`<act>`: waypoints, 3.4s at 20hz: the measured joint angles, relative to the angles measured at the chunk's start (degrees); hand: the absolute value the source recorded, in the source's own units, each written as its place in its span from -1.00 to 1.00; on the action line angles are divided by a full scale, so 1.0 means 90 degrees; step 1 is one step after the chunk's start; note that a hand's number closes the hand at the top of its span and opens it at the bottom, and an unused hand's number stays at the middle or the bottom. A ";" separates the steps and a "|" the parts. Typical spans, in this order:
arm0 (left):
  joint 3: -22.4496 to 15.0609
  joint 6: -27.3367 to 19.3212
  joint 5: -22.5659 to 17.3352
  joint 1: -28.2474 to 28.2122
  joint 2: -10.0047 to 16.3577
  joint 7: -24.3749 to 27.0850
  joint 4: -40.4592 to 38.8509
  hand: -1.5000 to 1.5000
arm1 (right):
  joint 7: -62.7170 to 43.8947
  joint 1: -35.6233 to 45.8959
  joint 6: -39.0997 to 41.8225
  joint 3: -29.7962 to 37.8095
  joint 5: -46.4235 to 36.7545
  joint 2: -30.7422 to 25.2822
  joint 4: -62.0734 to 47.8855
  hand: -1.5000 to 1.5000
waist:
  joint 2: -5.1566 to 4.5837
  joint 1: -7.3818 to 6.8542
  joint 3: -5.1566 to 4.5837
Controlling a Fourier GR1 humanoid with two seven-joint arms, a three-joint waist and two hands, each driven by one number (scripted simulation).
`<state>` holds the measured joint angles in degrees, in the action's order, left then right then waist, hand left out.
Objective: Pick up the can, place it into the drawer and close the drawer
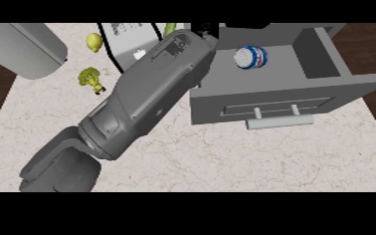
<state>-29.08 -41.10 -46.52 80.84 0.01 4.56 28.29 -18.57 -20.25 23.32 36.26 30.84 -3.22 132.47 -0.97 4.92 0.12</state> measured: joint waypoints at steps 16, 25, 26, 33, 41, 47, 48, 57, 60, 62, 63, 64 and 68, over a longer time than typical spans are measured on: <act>-0.0515 -0.0391 -0.0875 -0.0086 -0.0001 0.0575 -0.0298 -1.00 | 0.0103 0.0137 0.0147 0.0136 0.0060 -0.0066 -0.0130 -1.00 | -0.0023 0.0043 0.0001; -0.0515 -0.0363 -0.1199 -0.0074 -0.0001 0.1050 -0.0137 -1.00 | 0.1047 0.0512 0.0634 0.0129 -0.1007 -0.0391 0.0246 -1.00 | -0.0020 -0.0027 -0.0004; -0.0516 -0.0364 -0.1223 -0.0028 -0.0002 0.1072 -0.0133 -1.00 | 0.1125 0.0607 0.0640 0.0051 -0.1172 -0.0399 0.0278 -1.00 | -0.0021 -0.0055 -0.0004; -0.0540 -0.0452 -0.1364 0.0034 -0.0002 0.1294 -0.0031 -1.00 | 0.1414 0.1177 0.0599 -0.0654 -0.3036 -0.0419 0.0638 -1.00 | -0.0002 -0.0274 -0.0008; -0.0609 -0.0492 -0.1487 -0.0038 -0.0001 0.1229 0.0158 -1.00 | 0.1698 0.2228 0.0140 -0.2166 -0.5722 -0.0415 -0.0010 -1.00 | 0.0016 -0.0486 -0.0011; -0.0498 -0.0522 -0.1363 0.0100 0.0083 0.0930 0.0125 -1.00 | 0.1849 0.3102 -0.0565 -0.3174 -0.7433 -0.0348 -0.1042 -1.00 | 0.0054 -0.0605 -0.0013; -0.0514 -0.0579 -0.1317 0.0067 0.0066 0.0910 0.0166 -1.00 | 0.1887 0.3250 -0.0679 -0.3293 -0.7677 -0.0367 -0.1273 -1.00 | 0.0064 -0.0628 -0.0015; -0.0518 -0.0640 -0.1014 -0.0187 0.0478 0.0518 0.0596 -1.00 | 0.2364 0.4433 -0.1575 -0.4148 -0.9351 -0.0532 -0.3613 -1.00 | 0.0090 -0.0738 -0.0015; -0.0537 -0.0634 -0.0928 -0.0293 0.0727 0.0335 0.0824 -1.00 | 0.2477 0.4782 -0.1799 -0.4336 -0.9850 -0.0652 -0.4374 -1.00 | 0.0098 -0.0768 -0.0014; -0.0546 -0.0653 -0.0859 -0.0365 0.0864 0.0232 0.0977 -1.00 | 0.2469 0.5103 -0.2028 -0.4363 -1.0137 -0.0650 -0.4981 -1.00 | 0.0097 -0.0784 -0.0014; -0.0554 -0.0658 -0.0832 -0.0459 0.0952 0.0179 0.1124 -1.00 | 0.2471 0.5193 -0.2209 -0.4394 -1.0278 -0.0604 -0.5264 -1.00 | 0.0103 -0.0798 -0.0014; -0.0539 -0.0668 -0.0807 -0.0428 0.1032 0.0079 0.1179 -1.00 | 0.2558 0.5288 -0.2409 -0.4360 -1.0357 -0.0607 -0.5591 -1.00 | 0.0097 -0.0791 -0.0014; -0.0537 -0.0737 -0.0687 -0.0772 0.1362 -0.0114 0.1717 -1.00 | 0.2604 0.5789 -0.2996 -0.4224 -1.0663 -0.0546 -0.6796 -1.00 | 0.0102 -0.0819 -0.0012</act>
<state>-33.91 -47.73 -52.71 73.89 12.27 3.53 43.75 4.87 31.85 -3.64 -1.75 -65.13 -8.13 71.31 -0.06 -2.45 0.01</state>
